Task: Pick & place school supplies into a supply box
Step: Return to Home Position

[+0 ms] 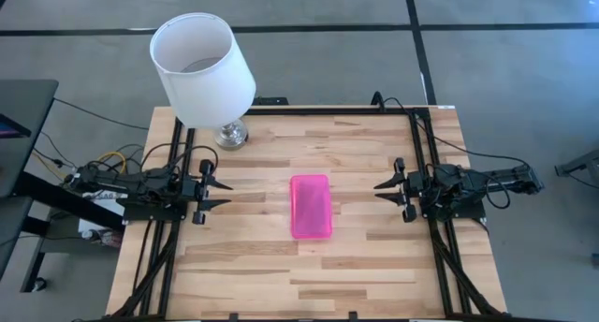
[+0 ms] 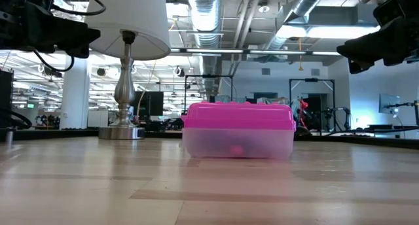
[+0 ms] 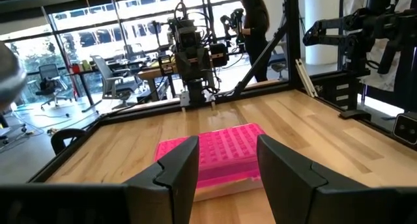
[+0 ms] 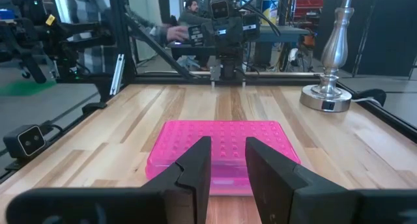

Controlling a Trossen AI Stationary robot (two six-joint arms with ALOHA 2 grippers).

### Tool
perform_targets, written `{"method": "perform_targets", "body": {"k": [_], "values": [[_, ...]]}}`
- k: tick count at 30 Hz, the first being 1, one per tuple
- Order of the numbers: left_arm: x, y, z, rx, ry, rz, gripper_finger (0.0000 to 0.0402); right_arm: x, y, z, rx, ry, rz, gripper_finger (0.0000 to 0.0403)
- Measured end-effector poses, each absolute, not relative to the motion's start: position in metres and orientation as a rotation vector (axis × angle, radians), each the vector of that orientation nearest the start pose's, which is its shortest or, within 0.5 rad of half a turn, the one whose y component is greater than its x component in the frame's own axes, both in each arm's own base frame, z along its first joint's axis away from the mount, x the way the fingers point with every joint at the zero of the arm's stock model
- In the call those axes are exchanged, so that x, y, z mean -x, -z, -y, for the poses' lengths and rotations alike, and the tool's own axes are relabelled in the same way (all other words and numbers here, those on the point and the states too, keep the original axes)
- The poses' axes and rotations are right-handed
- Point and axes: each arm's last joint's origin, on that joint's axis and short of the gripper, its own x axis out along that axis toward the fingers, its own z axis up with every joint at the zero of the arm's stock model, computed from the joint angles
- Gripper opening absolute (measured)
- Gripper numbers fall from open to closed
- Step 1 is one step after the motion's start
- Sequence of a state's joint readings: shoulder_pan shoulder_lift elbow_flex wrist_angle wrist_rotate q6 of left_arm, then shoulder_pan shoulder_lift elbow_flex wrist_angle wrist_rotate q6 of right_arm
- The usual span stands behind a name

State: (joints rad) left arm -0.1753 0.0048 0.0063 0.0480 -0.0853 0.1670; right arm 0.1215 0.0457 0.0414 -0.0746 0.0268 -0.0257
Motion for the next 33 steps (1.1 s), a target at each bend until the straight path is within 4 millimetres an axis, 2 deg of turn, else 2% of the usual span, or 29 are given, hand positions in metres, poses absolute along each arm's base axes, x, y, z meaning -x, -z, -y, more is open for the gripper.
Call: {"method": "perform_targets", "body": {"k": [33], "values": [[-0.0963,-0.1699,0.0146,-0.164,0.086,0.057,0.0151,-0.0973,-0.1669,-0.0111,0.032,-0.096,-0.077,0.0091]]}}
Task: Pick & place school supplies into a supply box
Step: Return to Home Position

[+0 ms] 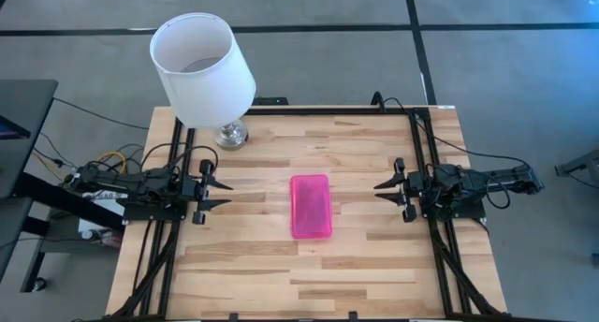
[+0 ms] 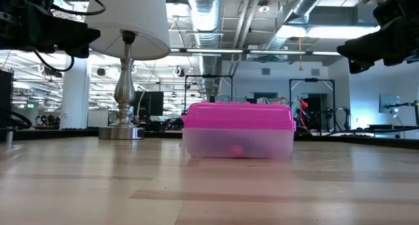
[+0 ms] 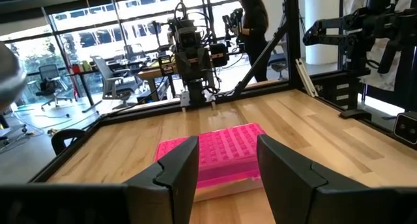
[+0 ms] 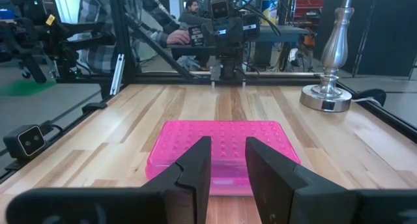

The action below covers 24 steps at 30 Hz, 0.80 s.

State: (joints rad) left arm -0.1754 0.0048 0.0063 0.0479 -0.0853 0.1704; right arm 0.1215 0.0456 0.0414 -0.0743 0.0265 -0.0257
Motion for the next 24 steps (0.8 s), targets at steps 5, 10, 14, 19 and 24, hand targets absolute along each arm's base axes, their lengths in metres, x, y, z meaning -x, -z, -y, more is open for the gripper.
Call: {"method": "perform_targets", "body": {"k": [5,10,14,19,24], "values": [[-0.0963,-0.1699,0.0146,-0.166,0.086,0.057,0.0151,-0.0973,-0.1669,-0.0111,0.032,-0.096,-0.078,0.0091],[-0.0963,-0.1699,0.0146,-0.167,0.086,0.057,0.0151,-0.0973,-0.1669,-0.0111,0.032,-0.096,-0.077,0.0091],[-0.0963,-0.1699,0.0146,-0.174,0.085,0.057,0.0151,-0.0973,-0.1669,-0.0111,0.032,-0.096,-0.077,0.0091],[-0.0963,-0.1699,0.0146,-0.16,0.086,0.056,0.0151,-0.0973,-0.1669,-0.0111,0.032,-0.096,-0.078,0.0091],[-0.0963,-0.1699,0.0146,-0.167,0.086,0.057,0.0151,-0.0973,-0.1669,-0.0111,0.032,-0.096,-0.077,0.0091]]}}
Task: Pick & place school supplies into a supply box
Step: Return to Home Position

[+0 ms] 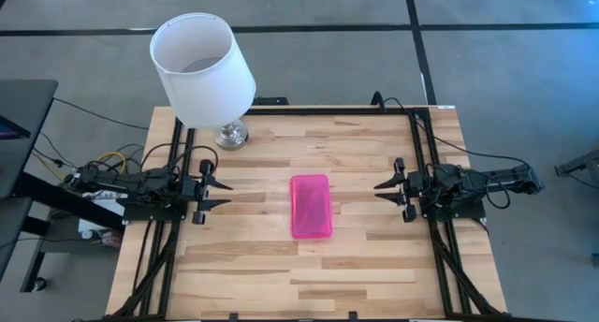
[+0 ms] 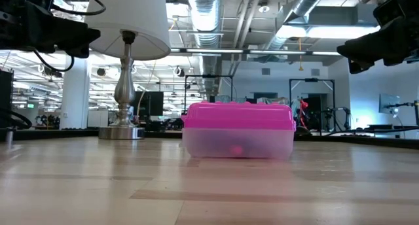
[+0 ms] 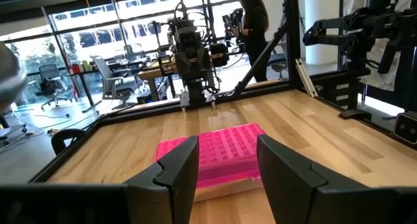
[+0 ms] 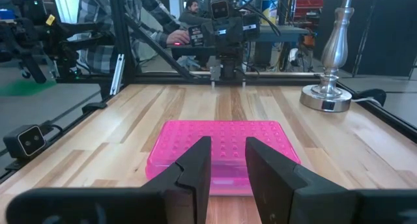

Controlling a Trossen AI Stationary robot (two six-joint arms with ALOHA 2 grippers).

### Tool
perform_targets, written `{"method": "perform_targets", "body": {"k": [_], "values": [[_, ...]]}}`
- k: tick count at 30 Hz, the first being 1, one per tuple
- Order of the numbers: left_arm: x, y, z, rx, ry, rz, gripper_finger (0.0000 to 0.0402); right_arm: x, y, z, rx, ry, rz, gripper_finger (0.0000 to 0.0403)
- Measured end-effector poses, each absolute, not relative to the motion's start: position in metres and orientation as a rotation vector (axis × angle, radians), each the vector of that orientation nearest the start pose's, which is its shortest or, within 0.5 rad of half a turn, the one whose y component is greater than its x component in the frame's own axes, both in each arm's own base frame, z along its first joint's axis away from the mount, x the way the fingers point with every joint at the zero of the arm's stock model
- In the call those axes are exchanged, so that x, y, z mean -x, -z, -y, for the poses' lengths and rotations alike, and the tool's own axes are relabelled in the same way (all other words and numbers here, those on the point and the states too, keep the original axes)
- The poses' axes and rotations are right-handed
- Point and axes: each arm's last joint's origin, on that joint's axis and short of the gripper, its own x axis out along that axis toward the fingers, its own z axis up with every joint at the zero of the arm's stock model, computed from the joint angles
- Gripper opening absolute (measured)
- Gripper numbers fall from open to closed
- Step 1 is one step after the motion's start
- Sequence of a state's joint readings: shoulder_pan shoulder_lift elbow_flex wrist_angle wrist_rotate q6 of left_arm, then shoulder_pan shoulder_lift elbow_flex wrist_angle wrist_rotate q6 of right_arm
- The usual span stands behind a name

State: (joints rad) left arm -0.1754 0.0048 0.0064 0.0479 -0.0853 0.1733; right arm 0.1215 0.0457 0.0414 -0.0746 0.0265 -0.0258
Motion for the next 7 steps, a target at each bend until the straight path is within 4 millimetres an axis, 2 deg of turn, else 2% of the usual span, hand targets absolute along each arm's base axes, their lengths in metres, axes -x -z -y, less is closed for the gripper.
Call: {"method": "perform_targets", "body": {"k": [7], "values": [[-0.0963,-0.1699,0.0146,-0.171,0.086,0.057,0.0151,-0.0973,-0.1669,-0.0111,0.032,-0.096,-0.077,0.0091]]}}
